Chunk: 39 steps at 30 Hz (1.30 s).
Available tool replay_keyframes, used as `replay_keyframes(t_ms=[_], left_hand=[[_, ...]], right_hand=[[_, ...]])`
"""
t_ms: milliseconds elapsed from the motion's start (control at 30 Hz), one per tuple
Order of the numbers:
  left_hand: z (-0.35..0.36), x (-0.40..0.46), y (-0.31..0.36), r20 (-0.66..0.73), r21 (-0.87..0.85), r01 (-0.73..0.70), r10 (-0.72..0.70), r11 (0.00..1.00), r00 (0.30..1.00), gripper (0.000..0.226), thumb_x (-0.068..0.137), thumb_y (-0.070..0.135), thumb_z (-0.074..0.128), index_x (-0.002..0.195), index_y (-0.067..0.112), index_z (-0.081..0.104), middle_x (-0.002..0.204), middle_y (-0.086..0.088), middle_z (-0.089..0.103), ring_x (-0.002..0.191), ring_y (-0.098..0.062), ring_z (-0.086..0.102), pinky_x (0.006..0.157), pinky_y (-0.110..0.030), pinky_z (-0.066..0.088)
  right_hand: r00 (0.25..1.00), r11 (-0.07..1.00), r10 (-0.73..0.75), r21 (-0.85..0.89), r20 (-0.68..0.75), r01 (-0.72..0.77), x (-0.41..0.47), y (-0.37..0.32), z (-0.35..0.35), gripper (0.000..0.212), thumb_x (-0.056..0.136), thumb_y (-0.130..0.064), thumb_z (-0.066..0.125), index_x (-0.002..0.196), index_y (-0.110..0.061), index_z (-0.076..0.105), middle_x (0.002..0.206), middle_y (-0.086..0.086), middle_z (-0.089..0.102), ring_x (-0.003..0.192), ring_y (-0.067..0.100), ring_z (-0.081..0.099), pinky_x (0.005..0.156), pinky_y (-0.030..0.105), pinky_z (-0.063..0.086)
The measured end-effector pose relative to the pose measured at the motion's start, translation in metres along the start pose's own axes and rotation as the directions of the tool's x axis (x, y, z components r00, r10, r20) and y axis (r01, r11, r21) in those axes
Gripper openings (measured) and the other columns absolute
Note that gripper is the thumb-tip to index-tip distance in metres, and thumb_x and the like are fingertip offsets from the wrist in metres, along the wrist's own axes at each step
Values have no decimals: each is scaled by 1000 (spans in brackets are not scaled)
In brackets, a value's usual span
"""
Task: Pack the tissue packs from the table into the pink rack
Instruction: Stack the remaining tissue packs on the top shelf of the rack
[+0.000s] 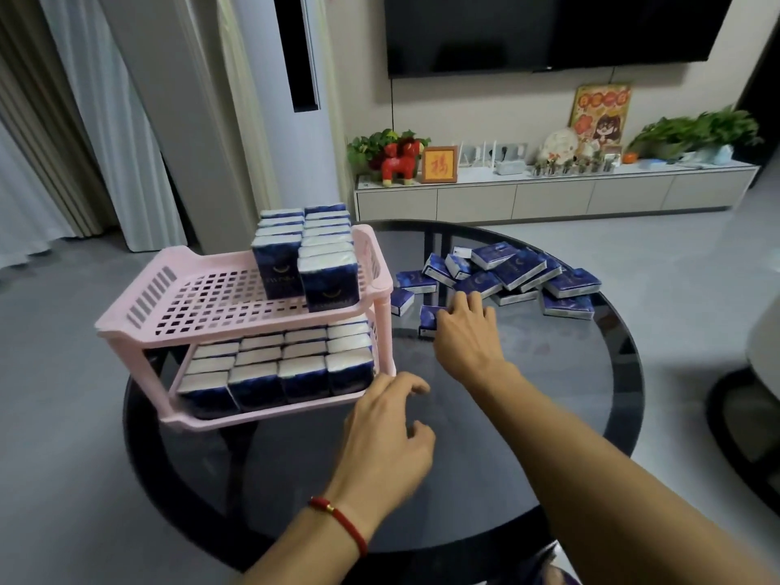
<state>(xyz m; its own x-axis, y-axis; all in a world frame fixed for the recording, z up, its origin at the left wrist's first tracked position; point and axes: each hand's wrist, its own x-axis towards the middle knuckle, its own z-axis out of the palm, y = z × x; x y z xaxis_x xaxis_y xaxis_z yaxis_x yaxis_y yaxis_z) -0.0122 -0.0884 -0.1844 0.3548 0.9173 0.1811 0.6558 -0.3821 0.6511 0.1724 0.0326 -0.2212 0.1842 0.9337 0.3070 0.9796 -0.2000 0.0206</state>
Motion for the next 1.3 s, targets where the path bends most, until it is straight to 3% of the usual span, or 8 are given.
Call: replay_keyframes(t_ms=[167,267,400,533,700,867,1100,1300], left_hand=[[3,1,2,25,-220,139,-137,966,990,26,93,14,63,115,28,66,116,10,63,78,-2,63,67,-5,48],[6,2,8,112,-407,294,-272,865,956,30,97,29,65,126,24,58,109,7,68,88,-9,71,85,-28,61],[9,5,13,265,-687,429,-347,586,900,29,99,27,63,124,14,54,106,-9,73,90,-22,75,85,-46,63],[6,9,4,180,-620,422,-404,662,897,19,97,18,58,109,32,55,115,-7,70,99,-24,72,80,-51,64],[-9,-1,-6,176,-644,420,-410,640,895,25,105,11,45,114,32,56,120,0,65,98,-23,72,65,-41,65],[-21,-7,-17,135,-705,384,-419,596,898,29,106,11,46,115,36,59,120,2,67,94,-22,75,62,-38,63],[-19,0,-12,157,-726,368,-381,581,911,38,100,3,54,110,38,64,117,1,71,96,-24,75,64,-37,64],[-7,1,-1,188,-687,385,-362,616,913,38,97,5,55,120,35,61,126,-2,67,100,-23,73,58,-29,59]], right_hand=[[996,992,-16,130,84,5,-42,18,-27,28,91,-36,57,110,-18,48,118,7,62,114,30,54,94,44,37],[999,937,-49,347,13,41,-80,25,-46,37,86,-47,67,104,-26,43,104,-2,59,93,21,56,82,36,41],[966,657,-257,738,27,154,-118,28,-70,37,86,-43,77,101,-22,52,91,-4,59,78,11,54,67,24,45],[961,418,-222,906,165,-59,-104,24,-63,36,88,-46,59,115,-22,54,108,-1,65,94,15,65,82,35,55],[979,794,-160,606,128,50,-34,6,-8,58,98,-25,57,152,-20,37,152,5,46,130,25,50,105,34,42],[975,920,-124,388,182,44,24,-30,12,71,99,-27,51,161,-32,17,170,-7,13,137,38,36,109,54,41],[999,960,-45,277,7,42,24,-29,12,36,97,-41,55,128,-25,62,140,-3,53,129,29,41,98,48,43],[990,960,-141,247,11,134,-13,10,-9,27,92,-50,64,106,-27,60,111,-4,67,109,22,59,90,45,47]])
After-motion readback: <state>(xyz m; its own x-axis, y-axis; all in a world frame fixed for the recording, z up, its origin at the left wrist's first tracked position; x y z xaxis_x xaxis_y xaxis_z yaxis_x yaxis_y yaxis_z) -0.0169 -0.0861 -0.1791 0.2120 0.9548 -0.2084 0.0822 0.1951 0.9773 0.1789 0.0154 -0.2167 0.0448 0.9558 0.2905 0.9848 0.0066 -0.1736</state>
